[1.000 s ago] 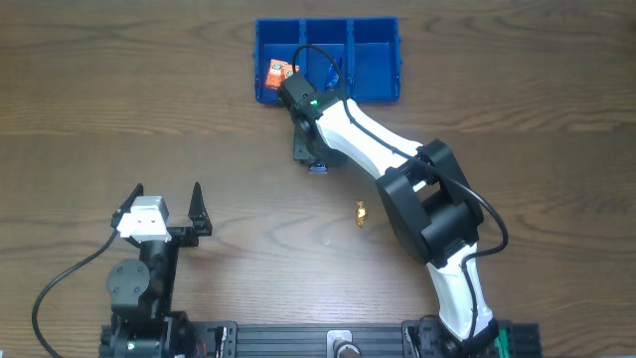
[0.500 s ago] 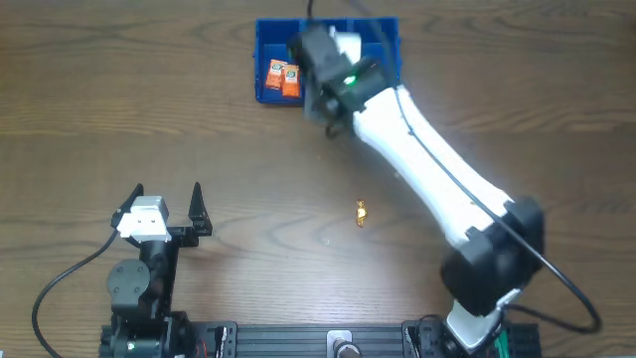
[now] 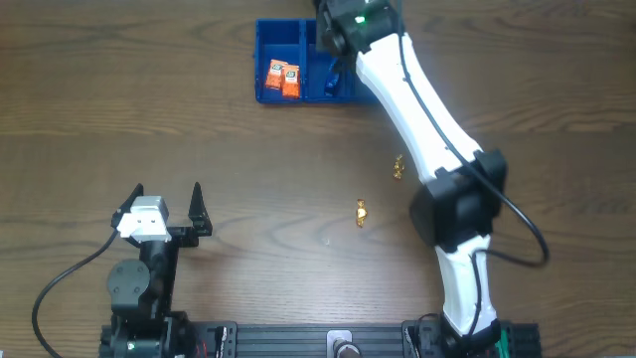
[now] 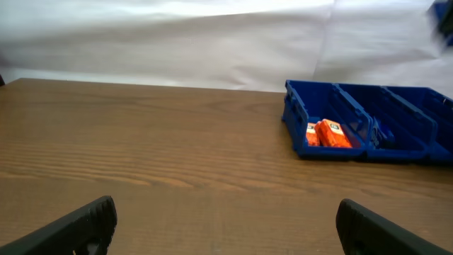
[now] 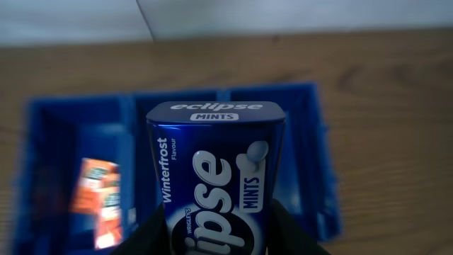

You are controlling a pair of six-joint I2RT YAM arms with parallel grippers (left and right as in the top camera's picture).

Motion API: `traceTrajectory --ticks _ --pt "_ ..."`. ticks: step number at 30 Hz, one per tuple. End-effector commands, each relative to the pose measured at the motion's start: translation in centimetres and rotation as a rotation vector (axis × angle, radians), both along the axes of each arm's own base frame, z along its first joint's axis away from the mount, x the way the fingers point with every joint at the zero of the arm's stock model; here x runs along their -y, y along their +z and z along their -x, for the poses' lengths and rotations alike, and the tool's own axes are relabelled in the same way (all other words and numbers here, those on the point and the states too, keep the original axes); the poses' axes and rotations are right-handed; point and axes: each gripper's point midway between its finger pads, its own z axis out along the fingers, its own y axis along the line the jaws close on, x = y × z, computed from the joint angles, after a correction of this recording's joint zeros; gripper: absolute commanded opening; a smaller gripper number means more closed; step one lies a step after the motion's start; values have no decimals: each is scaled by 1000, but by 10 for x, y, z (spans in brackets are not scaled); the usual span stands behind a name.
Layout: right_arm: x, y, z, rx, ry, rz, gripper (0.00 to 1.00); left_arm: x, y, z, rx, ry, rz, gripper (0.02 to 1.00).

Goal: Sort Candies Into Trays

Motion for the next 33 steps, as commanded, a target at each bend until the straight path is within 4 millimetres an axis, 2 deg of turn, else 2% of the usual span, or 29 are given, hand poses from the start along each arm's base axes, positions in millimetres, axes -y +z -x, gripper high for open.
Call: traceTrajectory --ticks 1,3,11,19,27,32,33 --pt "-6 -48 -14 -84 50 -36 130 1 -16 1 -51 -5 -4 998" --pt "-6 -54 -16 -87 49 -32 132 1 -16 1 -51 -5 -4 998" --pt "-13 -53 -27 -44 54 -52 137 1 -16 1 -51 -5 -4 998" --pt "-23 -68 -26 -72 81 -75 172 1 -16 1 -51 -5 -4 998" --pt "-29 -68 -28 -61 94 -94 194 1 -16 1 -51 -5 -4 996" --pt "-32 -68 -27 -62 99 -94 347 1 -16 1 -51 -6 -4 998" --pt "-32 -68 -27 -62 101 -94 487 1 -16 1 -51 -5 -4 998"
